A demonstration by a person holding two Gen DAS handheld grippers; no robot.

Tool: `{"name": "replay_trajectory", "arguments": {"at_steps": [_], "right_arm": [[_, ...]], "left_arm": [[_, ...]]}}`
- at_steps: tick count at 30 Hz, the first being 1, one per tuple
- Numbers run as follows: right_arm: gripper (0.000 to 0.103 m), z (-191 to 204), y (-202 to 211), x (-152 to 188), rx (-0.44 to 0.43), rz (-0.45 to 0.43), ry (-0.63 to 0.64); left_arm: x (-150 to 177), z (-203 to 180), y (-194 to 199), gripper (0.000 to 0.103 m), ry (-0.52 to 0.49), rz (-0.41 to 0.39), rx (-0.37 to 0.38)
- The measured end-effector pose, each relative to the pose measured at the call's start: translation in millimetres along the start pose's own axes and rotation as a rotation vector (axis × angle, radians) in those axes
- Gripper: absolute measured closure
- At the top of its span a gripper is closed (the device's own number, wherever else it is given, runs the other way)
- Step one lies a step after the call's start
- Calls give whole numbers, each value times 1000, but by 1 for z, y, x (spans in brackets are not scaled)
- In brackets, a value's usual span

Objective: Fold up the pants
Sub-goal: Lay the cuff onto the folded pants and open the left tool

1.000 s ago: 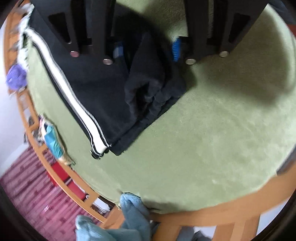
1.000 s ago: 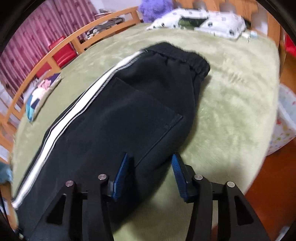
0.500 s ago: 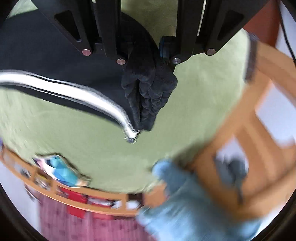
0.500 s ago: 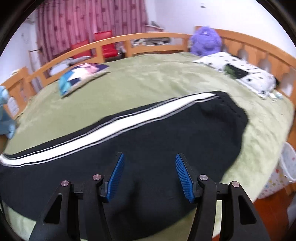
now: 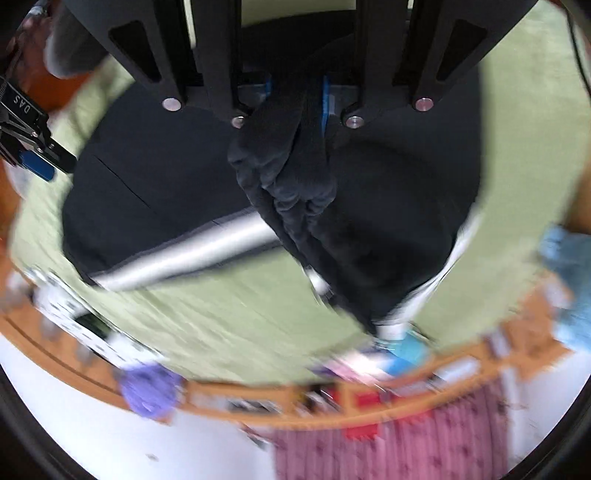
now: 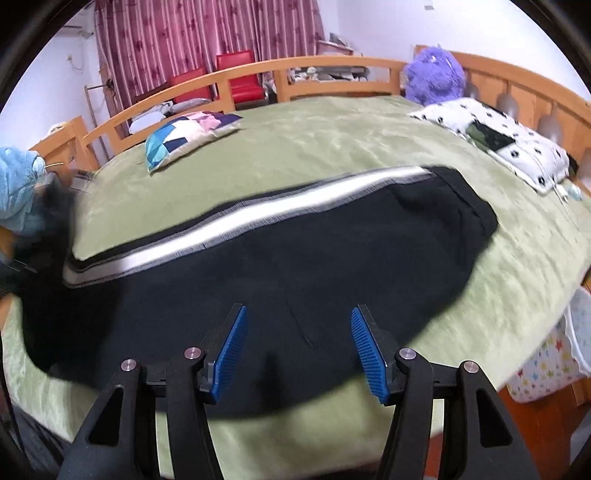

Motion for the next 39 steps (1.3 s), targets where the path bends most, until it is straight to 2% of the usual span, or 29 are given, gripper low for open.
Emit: {"name": "replay_trajectory", "arguments": {"at_steps": [2, 3, 4, 6, 7, 8, 11, 16, 19, 21, 23, 25, 26, 27, 28, 30, 31, 33, 35, 37, 39], "right_arm": [[37, -5, 6, 10, -23, -6, -14], [37, -6, 7, 15, -34, -4, -19], [37, -7, 5, 18, -40, 3, -22], [37, -3, -2, 25, -60, 24, -23], [37, 0, -6, 26, -69, 32, -23], [37, 5, -11, 26, -82, 37, -24], [37, 28, -28, 25, -160, 58, -17], [37, 70, -53, 13, -256, 79, -3], [33, 93, -70, 7, -327, 99, -21], [31, 107, -87, 6, -341, 132, -14], [30, 115, -108, 11, -343, 187, -31], [30, 120, -131, 21, -348, 280, -66], [32, 123, -137, 25, -346, 298, -64], [45, 128, -141, 28, -332, 313, -37], [70, 134, -142, 29, -329, 318, -5], [82, 142, -138, 26, -376, 322, 24], [83, 140, -128, 19, -400, 275, 12], [83, 122, -96, -1, -460, 121, -71], [83, 102, -77, -7, -406, 60, -95], [82, 81, -80, 0, -343, 70, -124], [80, 64, -103, 20, -325, 183, -165]], "left_arm": [[15, -17, -18, 80, -22, 117, 68], [21, -18, -22, 79, -26, 148, 81], [23, -16, -21, 74, -24, 147, 85], [27, -1, -14, 54, -14, 122, 92], [29, 14, -7, 39, 11, 102, 99], [30, 25, -3, 32, 37, 86, 107], [39, 71, 9, 28, 131, 38, 94], [57, 141, 8, 28, 226, -6, -43], [70, 172, -1, 28, 269, 6, -116], [80, 192, -9, 28, 302, 20, -155], [86, 204, -13, 28, 343, 25, -152], [92, 217, -15, 28, 374, 34, -155], [93, 221, -18, 28, 384, 38, -158], [93, 222, -19, 28, 388, 36, -152], [94, 223, -21, 28, 390, 35, -147], [95, 224, -24, 28, 380, 38, -129], [96, 224, -24, 28, 379, 36, -122], [97, 224, -22, 28, 382, 25, -109], [99, 223, -21, 28, 374, 19, -83], [98, 218, -26, 28, 375, 40, -56], [97, 212, -31, 28, 373, 57, -18]]}}
Point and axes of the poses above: each gripper's, at about its wrist camera, not at the fingertips, and y roughly against the way its jaws point, z to its left, x to its underside, the point moved 4 cm from there along -y, roughly the way its jaws point, and after that the axes turned 15 degrees about -x, right-handed, at the moved point
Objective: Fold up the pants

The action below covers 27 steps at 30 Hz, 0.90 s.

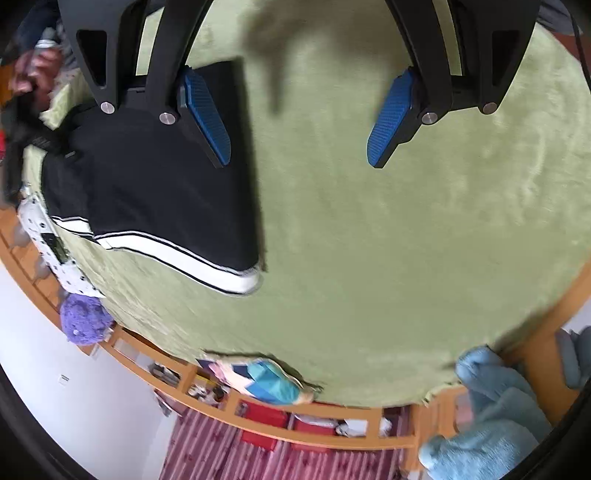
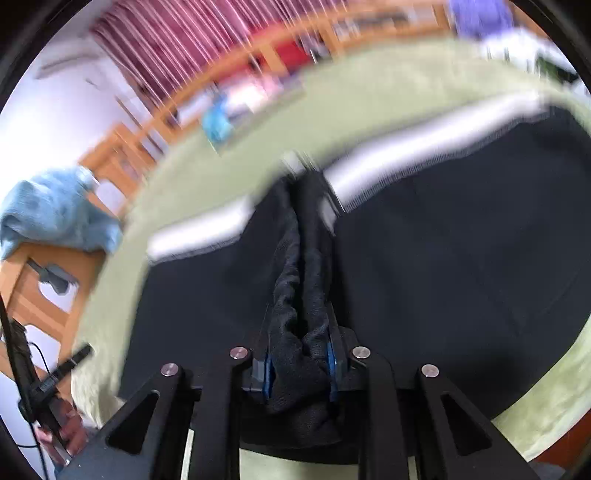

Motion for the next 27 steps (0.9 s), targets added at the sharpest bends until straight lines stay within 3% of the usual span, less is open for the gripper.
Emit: {"name": "replay_trajectory", "arguments": {"at_steps": [2, 7, 10, 13, 17, 19, 22, 27], "right_arm": [[78, -9, -9, 11, 13, 18, 2], [47, 9, 14, 17, 57, -6, 104], [45, 6, 33, 21, 99, -23, 148], [45, -9, 58, 21, 71, -12, 156], [41, -35, 98, 14, 213, -88, 187], [39, -62, 116, 6, 275, -122, 152], [39, -119, 140, -4, 316, -166, 4], [39, -185, 155, -23, 313, -234, -156]], "left_arm": [[3, -11, -5, 28, -15, 32, 44], [12, -33, -13, 28, -49, 67, 92], [13, -46, -27, 29, -60, 114, 114], [10, -52, -40, 30, -51, 143, 126], [4, -55, -58, 38, -19, 164, 140], [2, -57, -66, 40, -7, 181, 164], [-5, -65, -75, 43, -22, 177, 160], [-13, -78, -85, 47, -50, 171, 118]]}}
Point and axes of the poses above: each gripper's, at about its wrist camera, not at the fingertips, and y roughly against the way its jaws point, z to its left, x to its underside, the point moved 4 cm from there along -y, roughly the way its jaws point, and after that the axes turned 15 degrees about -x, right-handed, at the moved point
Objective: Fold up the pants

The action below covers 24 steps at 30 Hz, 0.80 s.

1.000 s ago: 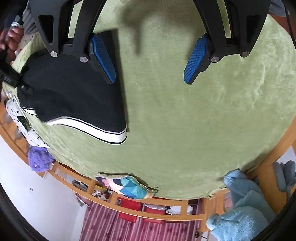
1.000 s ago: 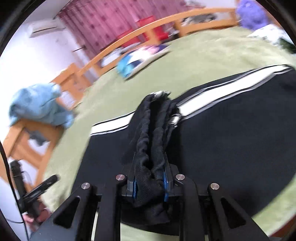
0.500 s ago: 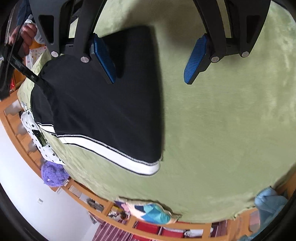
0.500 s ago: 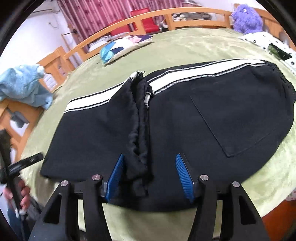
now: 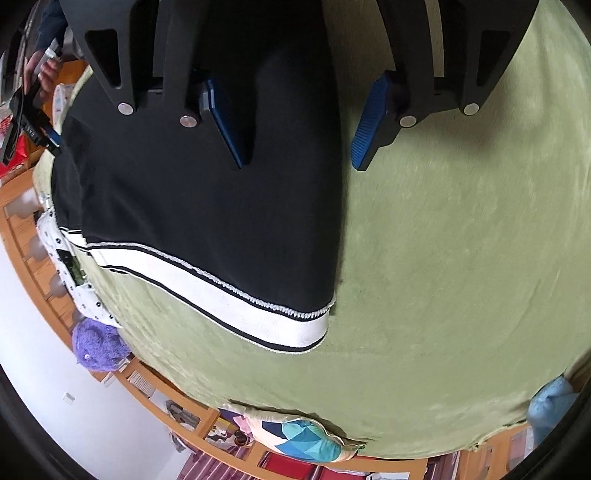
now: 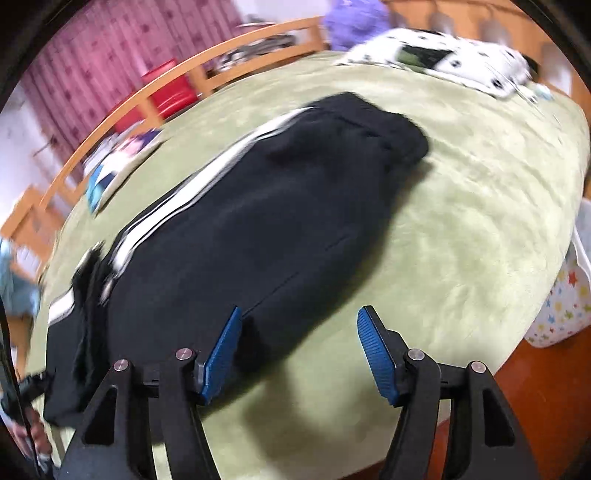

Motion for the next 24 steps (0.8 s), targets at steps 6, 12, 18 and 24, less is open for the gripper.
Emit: {"name": "replay_trajectory", "arguments": {"at_steps": [6, 12, 18, 24], "right_arm": [[37, -25, -21, -25, -43, -18, -42], [27, -35, -47, -57, -121, -34, -92], [30, -42, -74, -83, -171, -73, -148], [81, -33, -68, -88, -182, -115, -180]], "left_arm": [[-9, -9, -8, 48, -28, -8, -9], [-18, -7, -17, 49, -35, 23, 27], [-27, -11, -24, 64, -43, 45, 69], [-28, -15, -4, 86, -52, -15, 80]]}}
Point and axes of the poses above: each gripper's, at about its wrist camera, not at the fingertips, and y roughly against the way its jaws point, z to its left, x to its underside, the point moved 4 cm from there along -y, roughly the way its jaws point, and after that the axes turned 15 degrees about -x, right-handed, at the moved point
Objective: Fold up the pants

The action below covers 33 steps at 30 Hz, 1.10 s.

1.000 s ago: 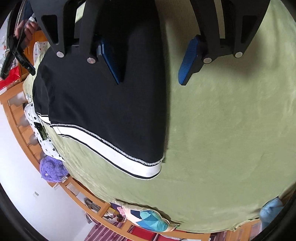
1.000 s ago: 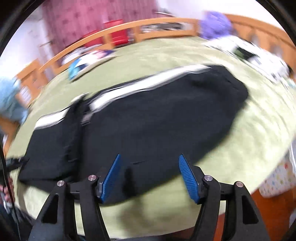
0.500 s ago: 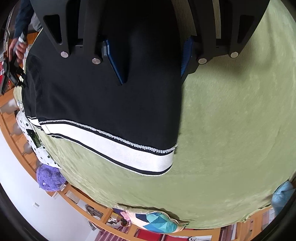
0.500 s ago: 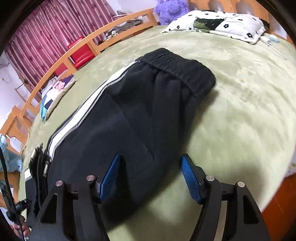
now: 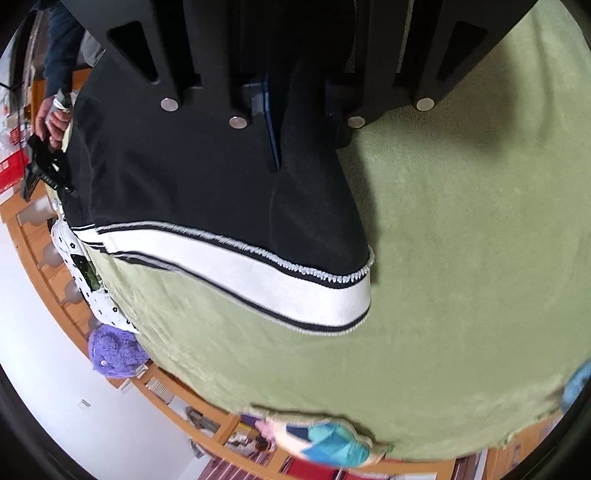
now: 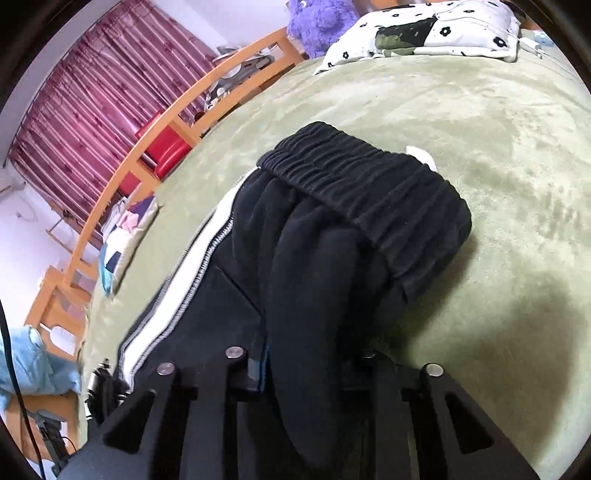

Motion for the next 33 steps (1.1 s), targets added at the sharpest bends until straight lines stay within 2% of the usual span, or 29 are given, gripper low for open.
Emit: {"name": "replay_trajectory", "arguments": {"at_steps": [3, 4, 6, 11, 13, 16, 20, 22, 24, 25, 26, 28, 30, 31, 32, 33], "right_arm": [[83, 31, 12, -6, 41, -26, 58], [84, 43, 20, -7, 43, -38, 85], [84, 79, 36, -12, 22, -70, 136], [85, 161, 60, -8, -26, -124, 238], [85, 186, 64, 0, -63, -131, 253], [85, 221, 56, 16, -132, -101, 261], [85, 253, 29, 54, -202, -25, 279], [84, 254, 9, 77, -214, 31, 270], [83, 238, -17, 99, -184, 97, 242], [81, 223, -29, 108, -125, 102, 241], [79, 207, -37, 114, -72, 108, 234], [74, 175, -48, 124, -23, 151, 198], [71, 144, -52, 135, -57, 218, 113], [70, 137, -48, 138, -81, 220, 92], [67, 135, -42, 142, -78, 224, 87], [63, 136, -36, 145, -54, 234, 94]], "left_arm": [[-9, 3, 22, 91, 21, -42, 14], [-14, 10, 28, 93, 50, -28, 45], [-19, 18, 32, 93, 69, -2, 89], [-23, 41, 57, 93, 49, -28, 114], [-29, 57, 70, 94, 59, -55, 89], [-37, 108, 93, 94, 108, -85, 23], [-33, 170, 112, 93, 141, -107, -111], [-28, 186, 106, 93, 136, -92, -164], [-19, 197, 88, 91, 152, -34, -163], [-13, 202, 75, 87, 163, 0, -184], [-8, 205, 68, 77, 169, 21, -227], [3, 208, 57, 70, 161, 57, -304], [12, 206, 60, 68, 155, 50, -309], [16, 204, 63, 63, 153, 41, -305], [19, 201, 68, 54, 148, 34, -305], [20, 198, 72, 50, 140, 27, -306]]}}
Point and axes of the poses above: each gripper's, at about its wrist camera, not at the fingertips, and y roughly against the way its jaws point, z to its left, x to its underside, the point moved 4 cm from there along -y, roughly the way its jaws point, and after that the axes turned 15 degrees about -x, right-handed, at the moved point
